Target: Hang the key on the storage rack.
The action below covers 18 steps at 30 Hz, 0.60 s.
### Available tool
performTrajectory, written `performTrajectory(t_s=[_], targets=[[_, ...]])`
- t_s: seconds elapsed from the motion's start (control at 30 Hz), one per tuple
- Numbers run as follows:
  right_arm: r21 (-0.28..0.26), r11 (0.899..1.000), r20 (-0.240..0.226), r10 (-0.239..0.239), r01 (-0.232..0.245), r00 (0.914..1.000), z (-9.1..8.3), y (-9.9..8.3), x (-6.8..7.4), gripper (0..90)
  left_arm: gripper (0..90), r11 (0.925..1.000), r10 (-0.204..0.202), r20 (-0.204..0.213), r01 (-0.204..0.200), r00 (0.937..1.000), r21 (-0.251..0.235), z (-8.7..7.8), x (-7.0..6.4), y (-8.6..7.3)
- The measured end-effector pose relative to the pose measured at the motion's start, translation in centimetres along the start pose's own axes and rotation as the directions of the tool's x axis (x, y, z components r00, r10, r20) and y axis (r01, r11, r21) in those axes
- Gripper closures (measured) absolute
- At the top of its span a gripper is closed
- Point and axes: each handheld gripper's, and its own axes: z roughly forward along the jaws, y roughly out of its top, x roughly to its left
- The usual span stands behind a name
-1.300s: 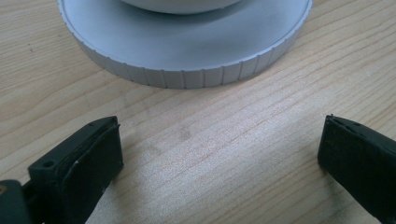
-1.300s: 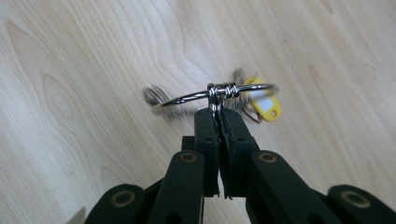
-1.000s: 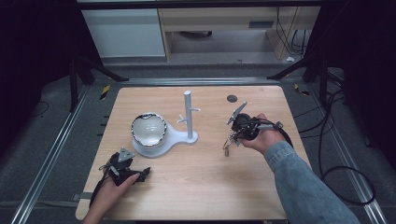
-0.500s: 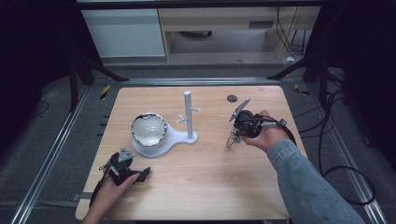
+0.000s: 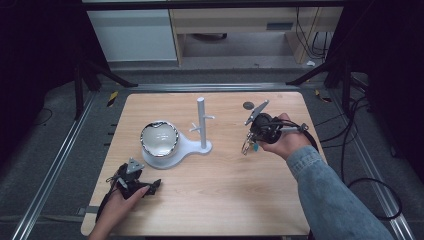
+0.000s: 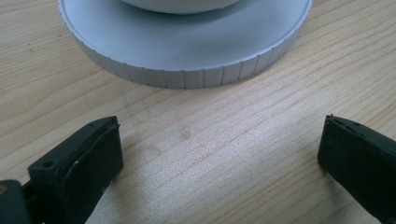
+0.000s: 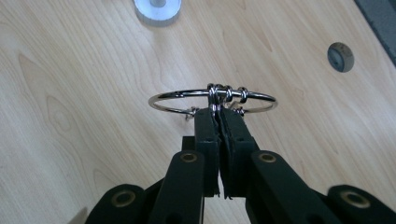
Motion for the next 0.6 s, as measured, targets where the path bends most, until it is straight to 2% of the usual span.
performTrajectory(t_s=[0.13,0.23,0.33,0.6], targets=[[-0.02,1.0,0.008,0.006,-0.006,0.9999,-0.7,0.3,-0.1,86.9,0.0,1.0,0.0,0.0,0.0,1.0,0.0,0.0,0.0,0.0],[-0.058,0.998,-0.005,0.026,-0.026,0.9997,-1.2,0.5,-0.4,86.8,0.0,1.0,0.0,0.0,0.0,1.0,0.0,0.0,0.0,0.0],[-0.054,0.998,0.014,0.019,-0.018,0.9997,-1.5,0.7,-0.6,86.8,0.0,1.0,0.0,0.0,0.0,1.0,0.0,0.0,0.0,0.0],[-0.062,0.998,0.025,0.015,-0.013,0.9996,-2.0,1.2,-0.7,86.8,0.0,1.0,0.0,0.0,0.0,1.0,0.0,0.0,0.0,0.0]])
